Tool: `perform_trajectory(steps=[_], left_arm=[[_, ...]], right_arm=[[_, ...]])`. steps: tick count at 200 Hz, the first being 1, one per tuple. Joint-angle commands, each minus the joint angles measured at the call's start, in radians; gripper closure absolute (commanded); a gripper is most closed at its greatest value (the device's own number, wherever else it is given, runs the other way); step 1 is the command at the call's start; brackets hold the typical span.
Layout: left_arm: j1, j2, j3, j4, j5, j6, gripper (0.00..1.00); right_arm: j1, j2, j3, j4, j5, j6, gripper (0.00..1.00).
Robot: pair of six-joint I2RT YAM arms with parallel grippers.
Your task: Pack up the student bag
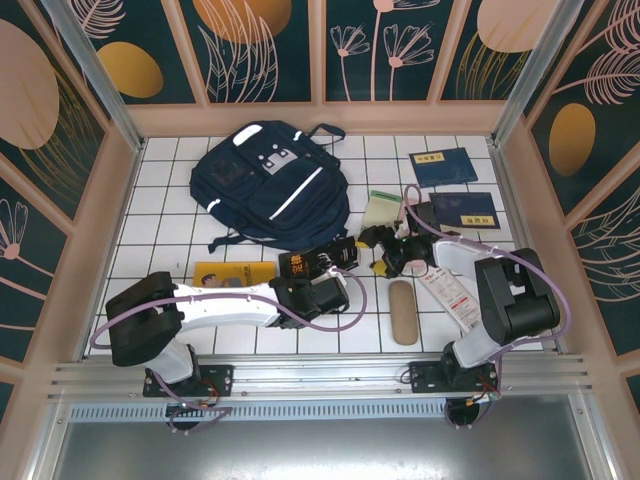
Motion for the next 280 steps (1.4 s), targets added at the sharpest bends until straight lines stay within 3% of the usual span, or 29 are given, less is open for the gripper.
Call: perform_trajectory(steps=[1, 56, 84, 149, 157, 175, 195, 231, 280], left_arm=[[0.002, -0.027, -0.008, 0.047, -0.007, 0.011, 0.97], [-0.002, -0.03, -0.009, 0.061, 0.004, 0.015, 1.0], [-0.008, -0.025, -0.016, 0.076, -0.015, 0.023, 0.99], [-0.057, -0.041, -0.038, 0.091, -0.071, 0.054, 0.97], [-0.059, -0.041, -0.041, 0.086, -0.078, 0.054, 0.9], [-0.06, -0.042, -0.038, 0.058, -0.102, 0.043, 0.56], [-0.06, -0.094, -0.022, 0.039, -0.06, 0.022, 0.34], [-0.024, -0.232, 0.084, 0.06, 0.125, -0.04, 0.19], [0.404, -0.109, 0.37, -0.009, 0.429, -0.236, 0.18]], right_arm=[[-0.003, -0.028, -0.031, 0.065, -0.07, 0.074, 0.19], [0.052, 0.004, -0.075, 0.261, -0.148, 0.297, 0.19], [0.099, 0.066, -0.072, 0.359, -0.162, 0.355, 0.26], [0.098, 0.107, -0.081, 0.359, -0.128, 0.344, 1.0], [0.097, 0.102, -0.07, 0.315, -0.115, 0.319, 1.0], [0.093, 0.077, -0.05, 0.225, -0.078, 0.254, 1.0], [0.084, 0.021, -0.037, 0.098, 0.022, 0.14, 1.0], [0.079, -0.105, -0.071, 0.015, 0.177, -0.011, 1.0], [0.078, -0.317, -0.075, 0.026, 0.298, -0.122, 1.0]])
